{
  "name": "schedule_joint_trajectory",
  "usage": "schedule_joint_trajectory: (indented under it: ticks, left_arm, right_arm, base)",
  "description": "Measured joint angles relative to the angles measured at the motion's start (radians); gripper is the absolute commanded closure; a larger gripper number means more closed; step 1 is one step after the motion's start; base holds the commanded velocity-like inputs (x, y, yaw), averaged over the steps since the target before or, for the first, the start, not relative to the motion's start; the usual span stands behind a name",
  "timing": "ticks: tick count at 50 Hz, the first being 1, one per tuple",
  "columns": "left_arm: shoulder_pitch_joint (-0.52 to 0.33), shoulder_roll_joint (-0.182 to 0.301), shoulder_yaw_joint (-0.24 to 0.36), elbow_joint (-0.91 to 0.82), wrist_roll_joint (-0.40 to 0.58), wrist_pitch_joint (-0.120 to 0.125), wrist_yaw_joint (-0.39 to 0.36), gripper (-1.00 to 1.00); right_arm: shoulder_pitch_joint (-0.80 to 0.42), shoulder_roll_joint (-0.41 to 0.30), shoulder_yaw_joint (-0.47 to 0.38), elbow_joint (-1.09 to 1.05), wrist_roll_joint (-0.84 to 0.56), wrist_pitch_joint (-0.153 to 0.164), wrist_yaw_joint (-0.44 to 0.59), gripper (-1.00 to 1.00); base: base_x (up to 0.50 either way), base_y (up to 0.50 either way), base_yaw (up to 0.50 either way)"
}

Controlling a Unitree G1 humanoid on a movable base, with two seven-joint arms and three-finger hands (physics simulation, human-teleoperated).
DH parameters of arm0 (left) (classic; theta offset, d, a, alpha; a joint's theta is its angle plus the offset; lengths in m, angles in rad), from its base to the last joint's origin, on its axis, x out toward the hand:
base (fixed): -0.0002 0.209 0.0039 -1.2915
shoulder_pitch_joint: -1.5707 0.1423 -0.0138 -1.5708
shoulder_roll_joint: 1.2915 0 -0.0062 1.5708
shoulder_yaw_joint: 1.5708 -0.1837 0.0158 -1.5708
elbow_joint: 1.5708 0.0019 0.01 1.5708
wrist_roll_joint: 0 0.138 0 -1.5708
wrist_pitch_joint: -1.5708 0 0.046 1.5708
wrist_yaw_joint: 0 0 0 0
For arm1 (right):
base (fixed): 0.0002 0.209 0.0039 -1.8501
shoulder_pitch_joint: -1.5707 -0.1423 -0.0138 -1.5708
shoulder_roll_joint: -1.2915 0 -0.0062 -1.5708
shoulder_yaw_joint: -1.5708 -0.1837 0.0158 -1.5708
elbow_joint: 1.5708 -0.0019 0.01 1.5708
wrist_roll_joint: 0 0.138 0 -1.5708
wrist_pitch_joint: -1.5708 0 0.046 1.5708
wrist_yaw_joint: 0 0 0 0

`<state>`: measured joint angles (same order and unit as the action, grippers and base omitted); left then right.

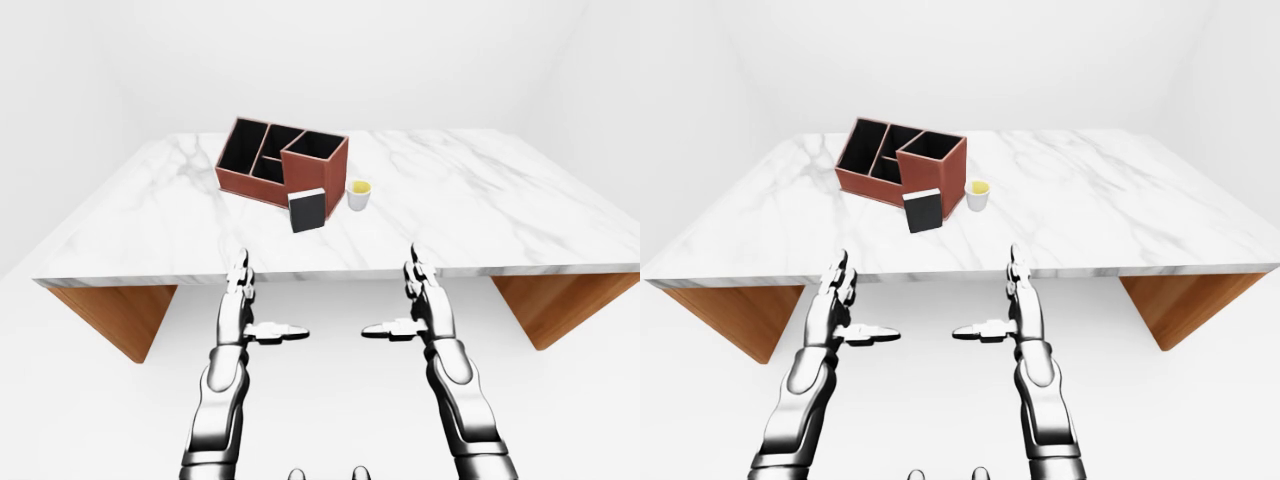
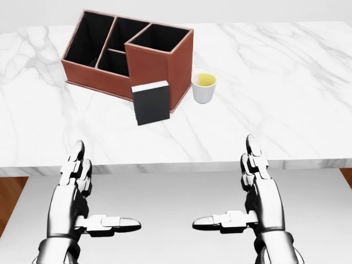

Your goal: Pick up the book and place it in the right compartment of the caddy.

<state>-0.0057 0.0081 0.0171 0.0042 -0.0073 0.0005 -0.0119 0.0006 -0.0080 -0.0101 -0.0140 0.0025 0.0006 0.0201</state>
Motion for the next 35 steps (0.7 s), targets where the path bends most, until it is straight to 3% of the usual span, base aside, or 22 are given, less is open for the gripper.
schedule_joint_trajectory:
  ticks: [9,15,23,35]
  left_arm:
    - [-0.012,0.011,0.02,0.003,-0.009,0.001,-0.011,-1.0]
    - [-0.015,0.017,0.034,-0.019,-0.018,0.015,-0.016,-1.0]
    - [-0.012,0.02,0.051,-0.058,-0.026,0.028,-0.027,-1.0]
    - [-0.002,0.031,0.071,-0.092,-0.028,0.025,-0.038,-1.0]
  right_arm:
    - [-0.002,-0.007,-0.008,-0.031,-0.006,0.005,0.026,-1.0]
    - [-0.01,-0.011,-0.013,-0.035,-0.006,-0.001,0.04,-1.0]
    - [-0.018,-0.021,-0.016,-0.04,-0.018,-0.011,0.049,-1.0]
    - [-0.023,-0.019,-0.018,-0.084,-0.02,0.009,0.065,-1.0]
  base:
    - [0.0,0.0,0.0]
    - [0.0,0.0,0.0]
    - [0.0,0.49,0.0]
    - [0.0,0.5,0.0]
